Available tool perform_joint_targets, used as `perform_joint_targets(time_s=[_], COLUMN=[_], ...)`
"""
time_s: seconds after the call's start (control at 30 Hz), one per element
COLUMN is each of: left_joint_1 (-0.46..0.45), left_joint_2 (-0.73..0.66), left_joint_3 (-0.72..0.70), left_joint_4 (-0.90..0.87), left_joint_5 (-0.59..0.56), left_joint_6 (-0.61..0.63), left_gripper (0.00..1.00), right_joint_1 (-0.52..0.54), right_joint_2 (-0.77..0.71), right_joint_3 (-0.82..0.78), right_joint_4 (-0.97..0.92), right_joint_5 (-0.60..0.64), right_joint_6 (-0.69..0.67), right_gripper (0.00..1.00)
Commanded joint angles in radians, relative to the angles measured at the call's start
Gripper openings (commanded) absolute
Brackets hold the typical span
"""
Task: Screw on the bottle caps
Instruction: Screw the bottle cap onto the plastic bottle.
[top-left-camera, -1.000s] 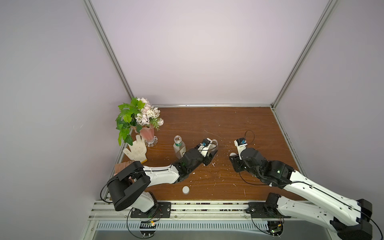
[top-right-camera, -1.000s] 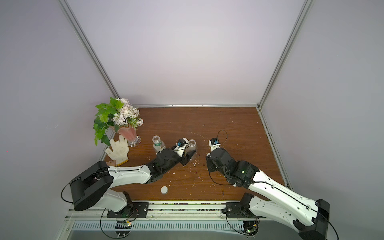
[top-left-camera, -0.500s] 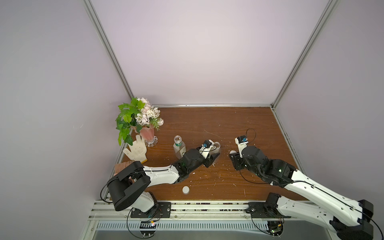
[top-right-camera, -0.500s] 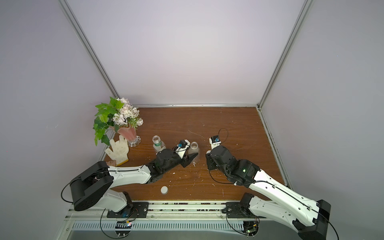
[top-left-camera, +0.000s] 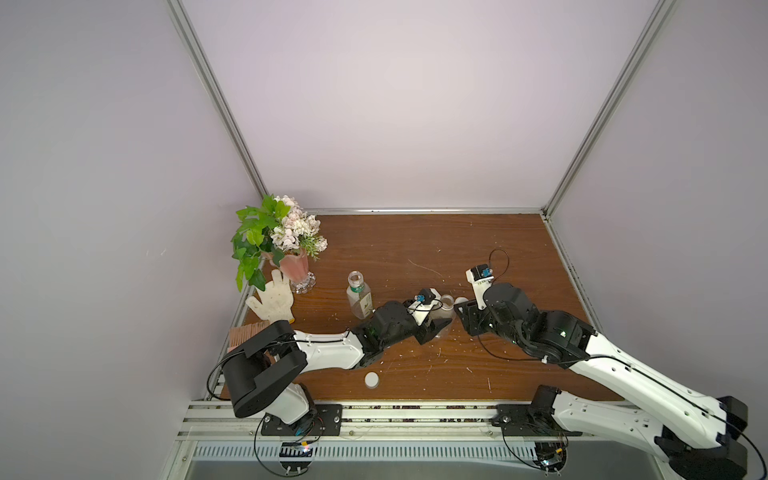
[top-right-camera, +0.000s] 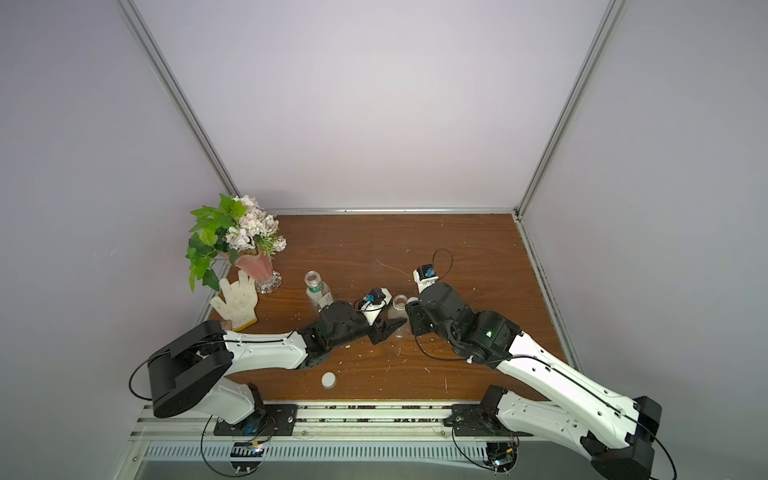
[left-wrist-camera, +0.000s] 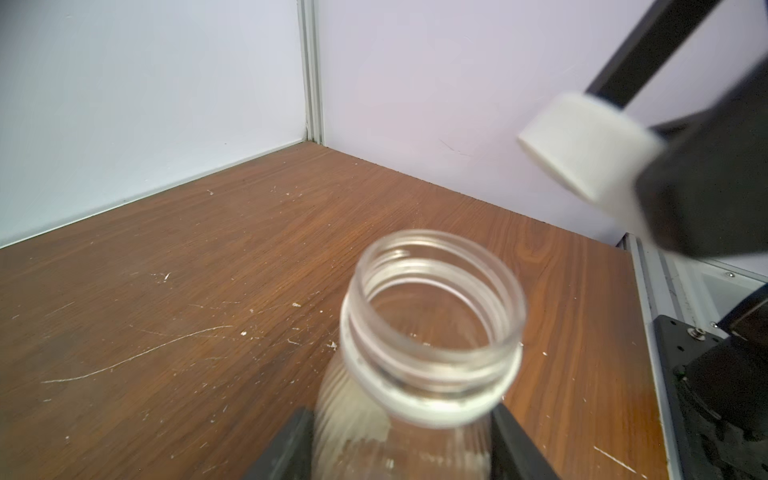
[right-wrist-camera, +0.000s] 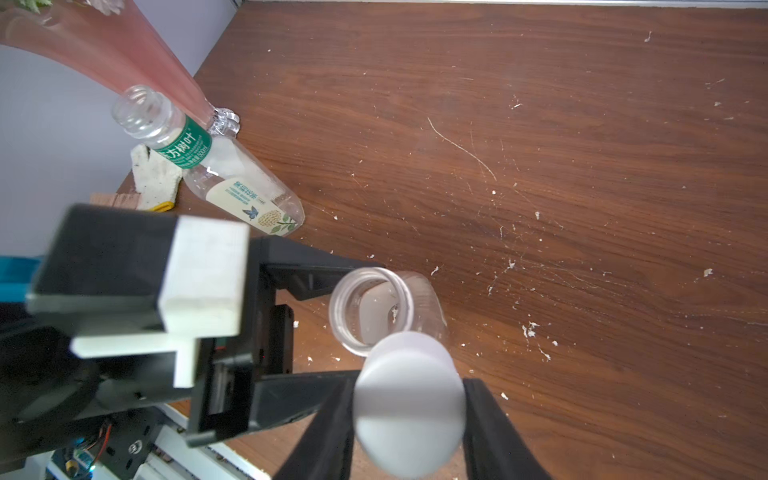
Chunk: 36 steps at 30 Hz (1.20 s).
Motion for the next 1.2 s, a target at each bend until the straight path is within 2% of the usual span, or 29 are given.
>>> perform_joint_targets(time_s=[0.0,0.27,0.67,1.0,1.17], left_joint_1=[-0.022,-0.043,-0.053,-0.053,-0.053], left_joint_2=[0.021,0.036,0.038,0.045,0.037], left_joint_3=[0.03,0.038,0.037,0.045,0.037], left_joint_4=[0.016,0.018,0.013,0.004,0.009], left_joint_5=[0.024,0.033,0.074,0.102,0.087], left_joint_6=[0.022,0.032,0.039,0.04,0.038], left_gripper=[0.59,0.59,0.6,0.64,0.69], right_joint_1=[-0.003,-0.003,-0.006,-0.012,-0.021], right_joint_2=[0.028,0.109,0.152,0.172,0.172], right_joint_3=[0.067,0.135,0.156,0.142,0.135], right_joint_4=[-0.062,-0.137,-0.152,-0.153,-0.153], right_joint_5=[-0.017,-0.034,-0.032,-0.04,-0.032], right_joint_6=[-0.007,0.0,-0.009,-0.024,-0.027], right_gripper=[0.41,0.41,0.41,0.41,0.41])
